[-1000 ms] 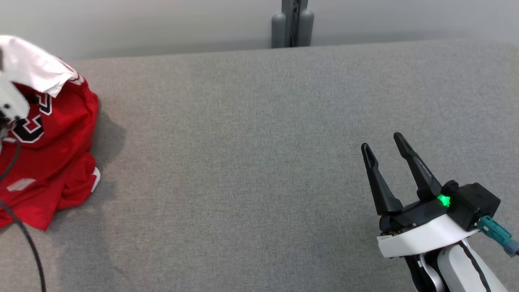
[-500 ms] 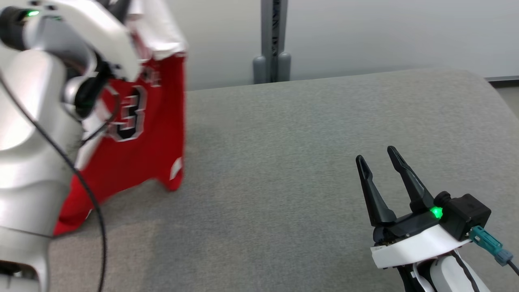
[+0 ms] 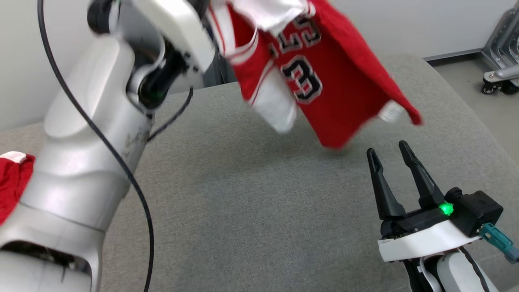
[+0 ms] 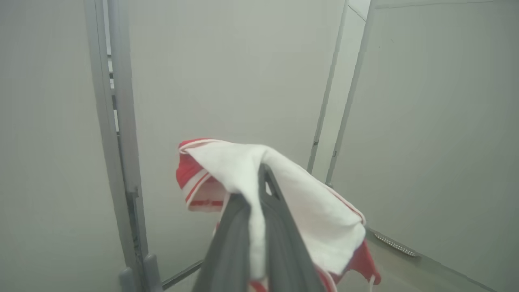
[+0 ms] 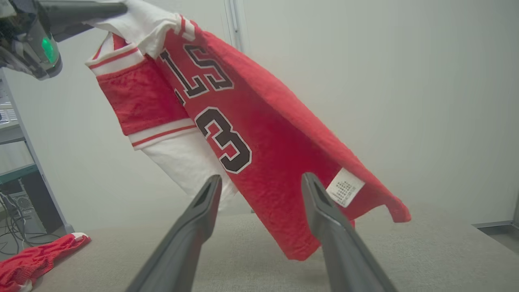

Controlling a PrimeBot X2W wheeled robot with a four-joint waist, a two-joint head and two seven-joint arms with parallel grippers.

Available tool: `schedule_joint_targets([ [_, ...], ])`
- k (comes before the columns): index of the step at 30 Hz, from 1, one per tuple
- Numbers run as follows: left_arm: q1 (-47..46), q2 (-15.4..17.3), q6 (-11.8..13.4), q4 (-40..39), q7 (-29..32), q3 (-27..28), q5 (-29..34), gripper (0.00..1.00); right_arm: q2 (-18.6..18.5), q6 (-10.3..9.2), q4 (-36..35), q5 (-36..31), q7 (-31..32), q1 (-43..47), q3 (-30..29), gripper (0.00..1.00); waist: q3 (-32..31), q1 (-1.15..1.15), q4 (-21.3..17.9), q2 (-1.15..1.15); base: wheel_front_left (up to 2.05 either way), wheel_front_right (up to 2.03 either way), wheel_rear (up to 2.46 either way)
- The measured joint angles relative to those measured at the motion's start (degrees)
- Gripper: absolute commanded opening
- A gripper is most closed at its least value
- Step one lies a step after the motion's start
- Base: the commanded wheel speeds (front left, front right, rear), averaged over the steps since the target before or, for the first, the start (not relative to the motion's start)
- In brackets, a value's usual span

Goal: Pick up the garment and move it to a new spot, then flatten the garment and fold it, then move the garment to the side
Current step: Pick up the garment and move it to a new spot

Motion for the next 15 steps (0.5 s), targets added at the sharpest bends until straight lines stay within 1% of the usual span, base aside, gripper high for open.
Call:
schedule_joint_targets([
  [2, 3.38, 0.15, 0.0, 2.45, -0.79, 0.44, -1.2, 0.0, -0.04, 0.01, -0.03, -0.01, 0.0, 0.16, -0.25, 1.0, 0.34, 0.0, -0.26, 0.0, 0.0, 0.0, 0.0],
  [3, 9.35, 1.03, 0.0, 6.34, -2.66, 1.18, -2.78, 0.0, -0.05, 0.0, 0.02, 0.0, -0.01, 0.7, -0.37, 1.0, 0.94, 0.0, -0.27, 0.0, 0.0, 0.0, 0.0],
  [5, 13.12, 1.92, 0.0, 9.11, -5.13, 1.29, -2.98, 0.0, -0.14, 0.0, 0.08, 0.01, -0.02, 0.79, -0.24, 1.0, 1.33, 0.0, -0.1, 0.0, 0.0, 0.0, 0.0],
  [6, 16.78, 2.65, 0.0, 12.06, -7.58, 1.53, -3.36, 0.0, -0.23, 0.0, 0.09, 0.07, -0.03, 0.77, 0.08, 1.0, 1.7, 0.0, 0.12, 0.0, 0.0, 0.0, 0.0],
  [7, 18.58, 3.21, 0.0, 13.57, -8.93, 1.33, -3.04, 0.0, -0.33, 0.0, 0.09, 0.07, -0.04, 0.75, 0.19, 1.0, 1.87, 0.0, 0.28, 0.0, 0.0, 0.0, 0.0],
  [10, 23.18, 3.87, 0.0, 17.58, -12.9, 1.05, -2.71, 0.0, -0.81, 0.01, 0.12, 0.11, -0.05, 0.52, 0.63, 1.0, 2.23, 0.0, 0.83, 0.0, 0.0, 0.0, 0.0],
  [11, 25.39, 3.49, 0.0, 19.92, -15.55, 1.36, -2.78, 0.0, -1.33, 0.01, 0.23, 0.23, -0.05, 0.47, 0.73, 1.0, 2.39, 0.0, 1.32, 0.0, 0.0, 0.0, 0.0],
  [13, 26.98, 3.15, 0.0, 21.94, -17.77, 1.71, -3.21, 0.0, -1.71, 0.01, 0.34, 0.25, -0.05, 0.48, 0.87, 1.0, 2.41, 0.0, 1.91, 0.0, 0.0, 0.0, 0.0],
  [15, 28.67, 2.02, 0.0, 24.28, -19.9, 2.32, -4.48, 0.0, -2.27, 0.01, 0.46, 0.4, -0.05, 0.49, 1.37, 1.0, 2.42, 0.0, 2.98, 0.0, 0.0, 0.0, 0.0],
])
